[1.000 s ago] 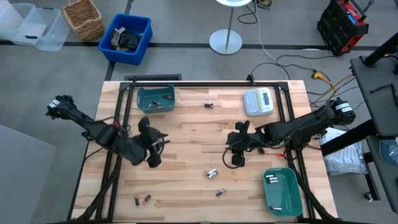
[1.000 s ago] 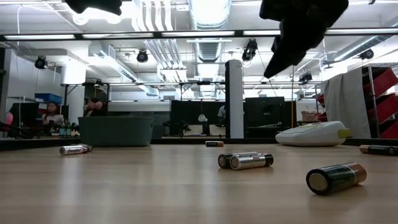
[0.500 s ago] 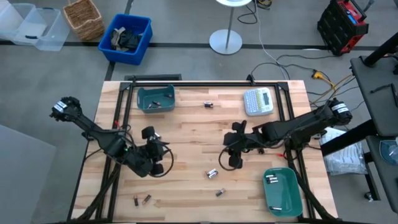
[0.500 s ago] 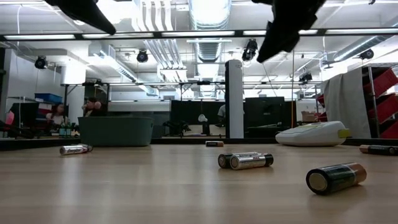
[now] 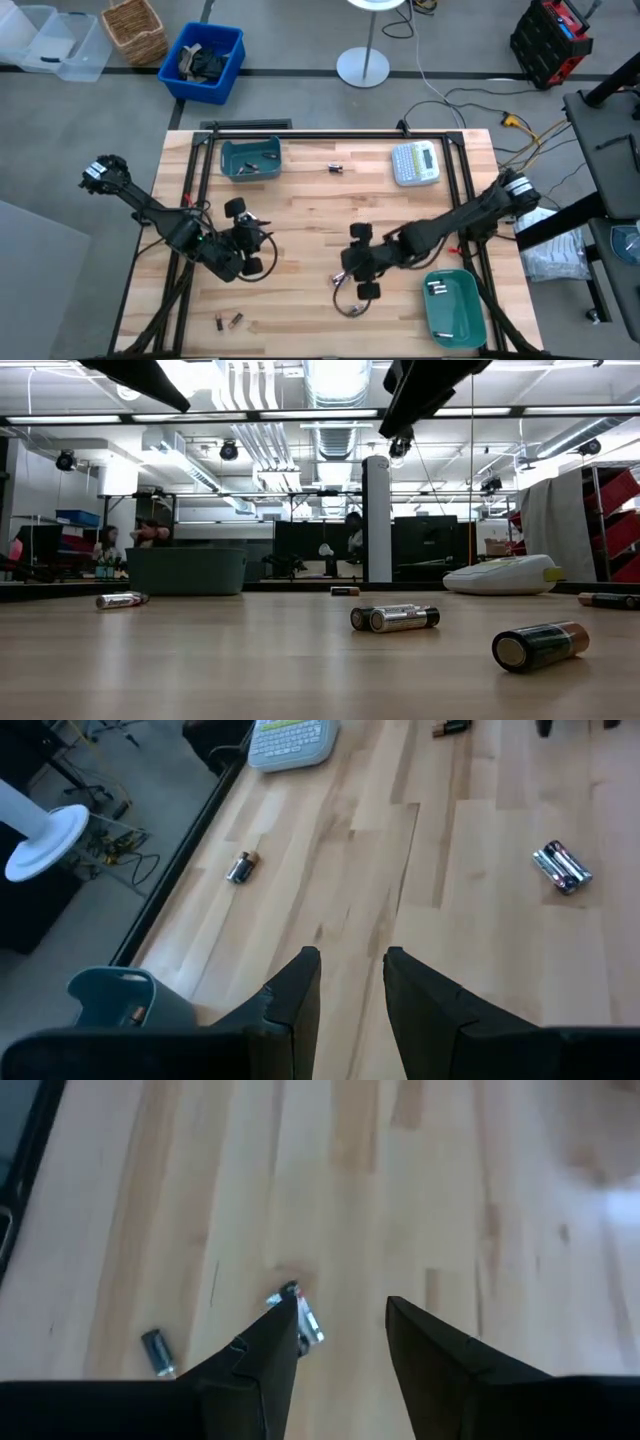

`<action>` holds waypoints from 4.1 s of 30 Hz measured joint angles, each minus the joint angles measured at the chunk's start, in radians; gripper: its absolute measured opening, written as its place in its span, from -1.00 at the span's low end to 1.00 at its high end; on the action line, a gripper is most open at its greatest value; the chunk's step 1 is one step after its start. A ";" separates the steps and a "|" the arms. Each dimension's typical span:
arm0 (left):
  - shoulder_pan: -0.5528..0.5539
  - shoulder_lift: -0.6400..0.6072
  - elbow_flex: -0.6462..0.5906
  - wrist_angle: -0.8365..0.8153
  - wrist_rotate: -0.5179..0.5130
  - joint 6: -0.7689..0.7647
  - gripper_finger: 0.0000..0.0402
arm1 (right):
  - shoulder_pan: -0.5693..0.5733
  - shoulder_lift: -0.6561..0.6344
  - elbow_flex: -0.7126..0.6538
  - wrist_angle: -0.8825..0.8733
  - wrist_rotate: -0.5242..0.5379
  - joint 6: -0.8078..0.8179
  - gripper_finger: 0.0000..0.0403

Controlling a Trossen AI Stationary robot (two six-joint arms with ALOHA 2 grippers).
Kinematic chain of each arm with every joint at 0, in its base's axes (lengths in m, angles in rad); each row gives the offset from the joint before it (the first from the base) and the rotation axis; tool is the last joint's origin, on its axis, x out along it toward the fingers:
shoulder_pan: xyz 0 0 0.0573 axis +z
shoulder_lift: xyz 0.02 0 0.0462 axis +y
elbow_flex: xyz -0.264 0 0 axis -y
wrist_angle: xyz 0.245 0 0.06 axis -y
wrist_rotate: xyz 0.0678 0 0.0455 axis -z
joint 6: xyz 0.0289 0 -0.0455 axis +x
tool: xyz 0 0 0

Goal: Sort batteries
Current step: Put the black battery into the blue bin

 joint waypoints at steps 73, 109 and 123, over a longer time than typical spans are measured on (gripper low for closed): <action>0.002 0.003 0.005 0.036 -0.211 0.076 -0.53 | 0.158 0.326 -0.046 0.044 -0.149 -0.018 -0.12; 0.002 0.061 0.019 0.079 -0.208 0.059 -0.53 | 0.134 0.347 -0.022 0.113 -0.151 -0.531 -0.39; 0.002 0.061 0.019 0.083 -0.206 0.056 -0.53 | 0.125 0.443 0.063 0.105 -0.176 -0.554 -0.43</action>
